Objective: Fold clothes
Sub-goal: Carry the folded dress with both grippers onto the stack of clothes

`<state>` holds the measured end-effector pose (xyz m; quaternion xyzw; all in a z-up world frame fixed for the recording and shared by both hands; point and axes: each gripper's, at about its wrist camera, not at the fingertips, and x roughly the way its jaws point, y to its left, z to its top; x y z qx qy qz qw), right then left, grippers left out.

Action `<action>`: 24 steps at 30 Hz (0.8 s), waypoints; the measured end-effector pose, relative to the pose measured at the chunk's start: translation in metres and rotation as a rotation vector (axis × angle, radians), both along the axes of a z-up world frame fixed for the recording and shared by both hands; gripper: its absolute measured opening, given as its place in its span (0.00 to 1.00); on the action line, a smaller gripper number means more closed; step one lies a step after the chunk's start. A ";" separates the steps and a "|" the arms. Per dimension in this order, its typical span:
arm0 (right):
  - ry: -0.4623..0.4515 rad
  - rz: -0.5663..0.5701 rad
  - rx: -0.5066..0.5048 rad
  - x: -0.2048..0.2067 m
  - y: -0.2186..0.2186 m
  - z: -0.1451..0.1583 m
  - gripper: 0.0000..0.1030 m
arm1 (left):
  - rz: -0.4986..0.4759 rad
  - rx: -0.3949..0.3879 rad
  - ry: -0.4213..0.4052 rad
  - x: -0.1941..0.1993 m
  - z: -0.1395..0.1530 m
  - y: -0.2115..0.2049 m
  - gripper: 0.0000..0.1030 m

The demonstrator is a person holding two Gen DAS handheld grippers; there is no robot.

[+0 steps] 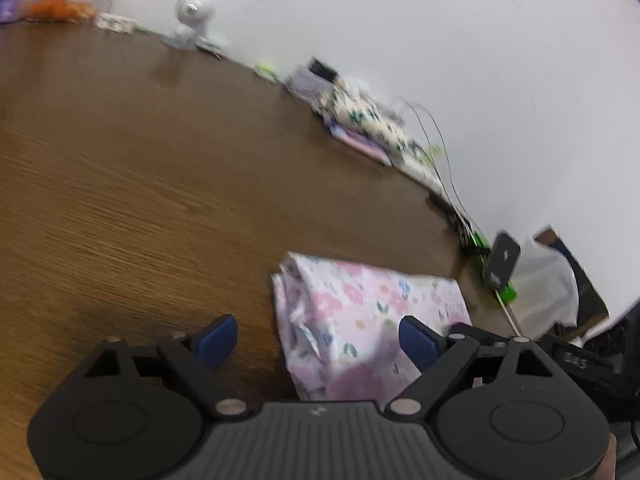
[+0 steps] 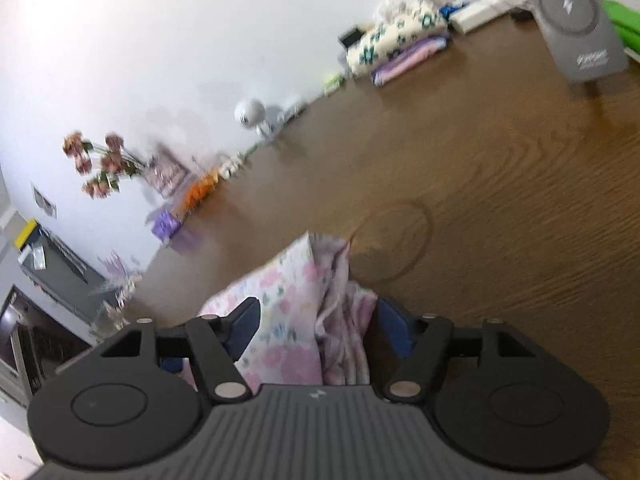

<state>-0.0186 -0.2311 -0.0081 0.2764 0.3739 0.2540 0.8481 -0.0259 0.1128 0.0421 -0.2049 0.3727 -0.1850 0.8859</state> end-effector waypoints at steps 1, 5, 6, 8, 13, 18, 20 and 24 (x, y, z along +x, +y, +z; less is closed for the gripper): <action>0.000 0.016 -0.001 0.001 0.003 -0.003 0.53 | -0.022 0.013 -0.010 0.000 -0.001 -0.004 0.83; -0.002 0.062 0.002 0.002 0.013 -0.010 0.28 | -0.091 -0.015 0.006 0.007 -0.009 -0.013 0.41; 0.002 0.073 0.007 0.003 0.015 -0.012 0.22 | -0.090 -0.032 0.011 0.008 -0.011 -0.013 0.39; 0.018 0.072 0.042 0.005 0.013 -0.014 0.16 | -0.095 -0.066 0.018 0.010 -0.014 -0.013 0.30; -0.009 0.089 0.132 0.011 -0.001 0.009 0.12 | -0.123 -0.157 -0.048 0.018 0.018 -0.011 0.23; -0.162 0.090 0.118 0.039 -0.013 0.083 0.12 | -0.179 -0.149 -0.204 0.062 0.091 -0.027 0.23; -0.240 0.082 0.088 0.061 -0.019 0.120 0.12 | -0.198 -0.139 -0.272 0.091 0.123 -0.037 0.23; -0.313 0.046 0.052 0.127 -0.032 0.178 0.12 | -0.214 -0.158 -0.320 0.171 0.161 -0.060 0.23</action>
